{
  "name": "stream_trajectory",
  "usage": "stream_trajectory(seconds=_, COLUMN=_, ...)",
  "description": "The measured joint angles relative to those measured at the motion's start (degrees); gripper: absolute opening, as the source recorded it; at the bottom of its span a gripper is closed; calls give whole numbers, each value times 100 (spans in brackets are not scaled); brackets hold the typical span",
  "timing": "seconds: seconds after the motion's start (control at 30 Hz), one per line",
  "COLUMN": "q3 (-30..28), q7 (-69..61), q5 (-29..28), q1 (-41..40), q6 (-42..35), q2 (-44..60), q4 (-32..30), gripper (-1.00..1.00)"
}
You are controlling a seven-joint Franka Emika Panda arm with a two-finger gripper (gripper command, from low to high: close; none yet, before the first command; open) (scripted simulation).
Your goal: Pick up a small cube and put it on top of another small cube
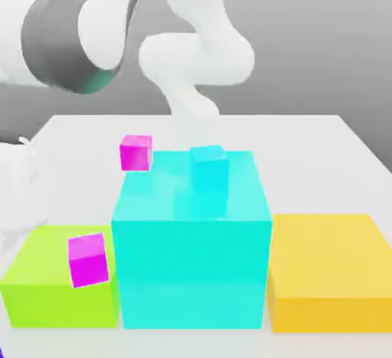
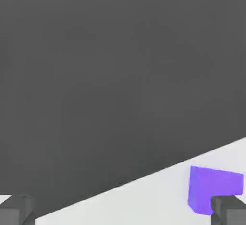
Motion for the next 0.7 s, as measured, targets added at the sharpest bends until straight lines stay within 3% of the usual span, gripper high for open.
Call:
stream_trajectory(seconds=0.2, q3=-107, q7=-176, q5=131, q1=-422, q6=215, q2=1220, q4=258, gripper=0)
stream_trajectory(seconds=0.33, q3=125, q7=-359, q5=383, q1=-674, q6=743, q2=2051, q4=453, gripper=0)
stream_trajectory(seconds=0.37, q3=163, q7=-386, q5=422, q1=-705, q6=822, q2=2159, q4=480, gripper=-100)
stream_trajectory(seconds=0.57, q3=181, q7=-412, q5=459, q1=-720, q6=856, q2=2213, q4=494, gripper=-100)
stream_trajectory(seconds=0.7, q3=-45, q7=-268, q5=244, q1=-547, q6=413, q2=1627, q4=351, gripper=-100)
